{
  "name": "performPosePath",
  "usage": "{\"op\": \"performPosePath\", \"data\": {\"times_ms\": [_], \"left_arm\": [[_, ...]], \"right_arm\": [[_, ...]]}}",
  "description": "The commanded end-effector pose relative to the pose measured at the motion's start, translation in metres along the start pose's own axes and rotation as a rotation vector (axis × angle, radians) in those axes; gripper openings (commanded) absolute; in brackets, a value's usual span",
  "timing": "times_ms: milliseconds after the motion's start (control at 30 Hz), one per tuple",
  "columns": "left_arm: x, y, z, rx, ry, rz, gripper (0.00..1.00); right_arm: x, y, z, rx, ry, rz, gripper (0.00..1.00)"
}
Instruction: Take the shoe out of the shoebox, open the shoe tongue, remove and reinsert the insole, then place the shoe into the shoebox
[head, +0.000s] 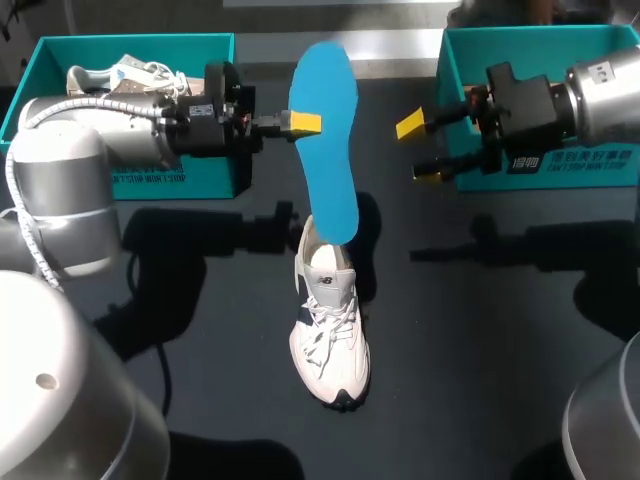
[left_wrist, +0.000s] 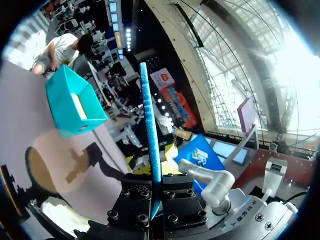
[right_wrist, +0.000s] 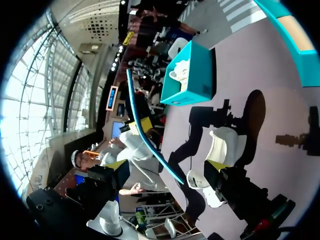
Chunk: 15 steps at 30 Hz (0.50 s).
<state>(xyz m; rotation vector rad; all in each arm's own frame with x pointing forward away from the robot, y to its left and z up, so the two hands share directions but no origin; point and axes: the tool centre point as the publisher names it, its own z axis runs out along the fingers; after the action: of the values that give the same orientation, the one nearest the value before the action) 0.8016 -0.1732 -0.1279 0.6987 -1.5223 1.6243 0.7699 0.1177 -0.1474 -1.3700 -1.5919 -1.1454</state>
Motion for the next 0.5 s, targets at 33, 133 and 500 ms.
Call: {"op": "performPosePath", "data": {"times_ms": [33, 133, 500], "left_arm": [[0.0004, -0.0059, -0.0099, -0.002, -0.025, 0.878, 0.00], [-0.0013, -0.0078, -0.0110, -0.029, -0.042, 0.932, 0.00], [0.0033, -0.0082, -0.0079, -0.002, -0.027, 0.942, 0.00]], "right_arm": [[0.0006, 0.0012, 0.0025, 0.000, -0.002, 0.000, 1.00], [0.0006, 0.0012, 0.0025, 0.000, -0.002, 0.000, 1.00], [0.0006, 0.0012, 0.0025, 0.000, -0.002, 0.000, 1.00]]}}
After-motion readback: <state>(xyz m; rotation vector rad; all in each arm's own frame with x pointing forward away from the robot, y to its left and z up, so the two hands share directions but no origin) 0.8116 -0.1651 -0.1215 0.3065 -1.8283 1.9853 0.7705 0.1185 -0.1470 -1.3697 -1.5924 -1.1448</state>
